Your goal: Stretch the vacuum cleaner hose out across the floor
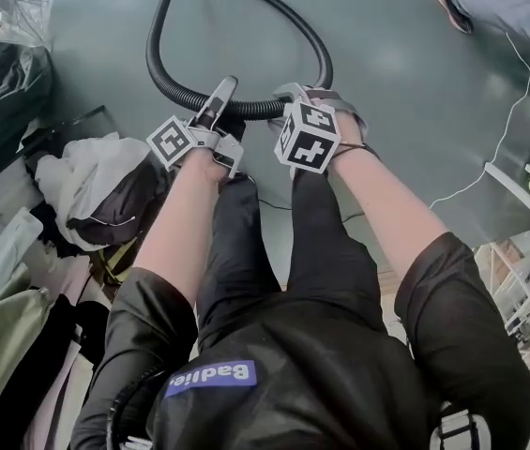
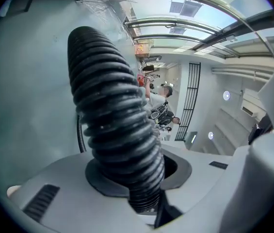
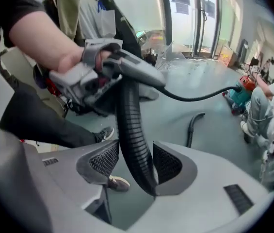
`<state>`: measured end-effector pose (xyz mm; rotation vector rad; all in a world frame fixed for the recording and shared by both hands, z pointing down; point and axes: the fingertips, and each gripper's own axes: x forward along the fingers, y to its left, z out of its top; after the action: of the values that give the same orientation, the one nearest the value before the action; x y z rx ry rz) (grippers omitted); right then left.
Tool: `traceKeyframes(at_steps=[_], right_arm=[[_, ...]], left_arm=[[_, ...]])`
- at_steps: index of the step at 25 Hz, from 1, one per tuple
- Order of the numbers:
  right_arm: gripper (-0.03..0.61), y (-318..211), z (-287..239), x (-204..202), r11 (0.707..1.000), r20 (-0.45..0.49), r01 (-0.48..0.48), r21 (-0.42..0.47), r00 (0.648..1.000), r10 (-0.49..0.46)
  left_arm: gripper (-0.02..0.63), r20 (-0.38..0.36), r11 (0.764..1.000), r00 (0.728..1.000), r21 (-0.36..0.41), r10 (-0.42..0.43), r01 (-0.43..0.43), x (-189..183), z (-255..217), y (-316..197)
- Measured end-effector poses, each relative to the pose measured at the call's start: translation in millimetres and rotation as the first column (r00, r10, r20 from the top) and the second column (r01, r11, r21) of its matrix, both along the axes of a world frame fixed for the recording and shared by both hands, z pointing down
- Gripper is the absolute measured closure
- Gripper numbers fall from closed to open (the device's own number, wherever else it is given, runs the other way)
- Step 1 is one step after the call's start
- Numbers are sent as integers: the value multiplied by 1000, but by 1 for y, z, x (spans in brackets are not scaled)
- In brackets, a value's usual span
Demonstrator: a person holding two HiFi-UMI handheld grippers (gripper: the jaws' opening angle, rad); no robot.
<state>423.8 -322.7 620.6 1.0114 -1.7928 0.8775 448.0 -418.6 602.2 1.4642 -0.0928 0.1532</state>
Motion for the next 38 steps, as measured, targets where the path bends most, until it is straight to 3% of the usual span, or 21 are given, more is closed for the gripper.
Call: traceKeyframes(at_steps=[3,6,10,15,17,19,21,22,24,27,31,33,35,38], right_arm=[[350,12,7,18,996,-131,84,14,988,-81],[348,15,16,26,981,-246,192,9,952,-183],[348,12,22,31,970,-285,245,-4,929,-236],[391,7,5,-13,969,-192,241,-48,950,-246],[393,1,-10,-27,983,-160,177,-57,970,-184],[394,-8,-34,-38,997,-122,72,-38,990,-76],[397,-17,-60,-51,999,-86,-22,-27,996,20],[397,-21,-73,-58,998,-72,-59,-28,996,57],[397,-29,-99,-72,992,-44,-122,-33,992,120],[397,-37,-133,-95,986,-21,-164,-41,986,164],[397,-36,-161,-121,984,0,-165,-64,986,165],[397,-31,-172,-129,985,23,-165,-53,986,167],[397,-19,-181,-131,986,59,-165,-15,984,166],[394,13,-190,-121,985,146,-166,45,976,158]], left_arm=[[483,-35,999,998,-8,50,-51,-3,-30,-8],[483,-57,997,996,-24,71,-72,-13,-59,-24],[483,-94,994,990,-19,106,-108,-37,-102,-53],[482,-120,989,983,62,141,-134,-73,-148,-80],[451,-120,981,980,135,157,-140,-77,-159,-86],[407,-70,958,974,210,216,-198,-81,-161,-76],[305,29,936,971,258,239,-238,-90,-152,-63],[256,61,937,974,265,220,-228,-95,-150,-59],[245,84,943,976,254,200,-215,-102,-150,-47],[245,105,929,961,247,256,-275,-112,-151,-8],[244,76,974,984,150,160,-170,-113,-158,18],[252,65,983,988,102,144,-150,-111,-162,36],[432,75,984,988,105,134,-142,-112,-164,48],[446,36,979,988,136,150,-153,-103,-181,69]])
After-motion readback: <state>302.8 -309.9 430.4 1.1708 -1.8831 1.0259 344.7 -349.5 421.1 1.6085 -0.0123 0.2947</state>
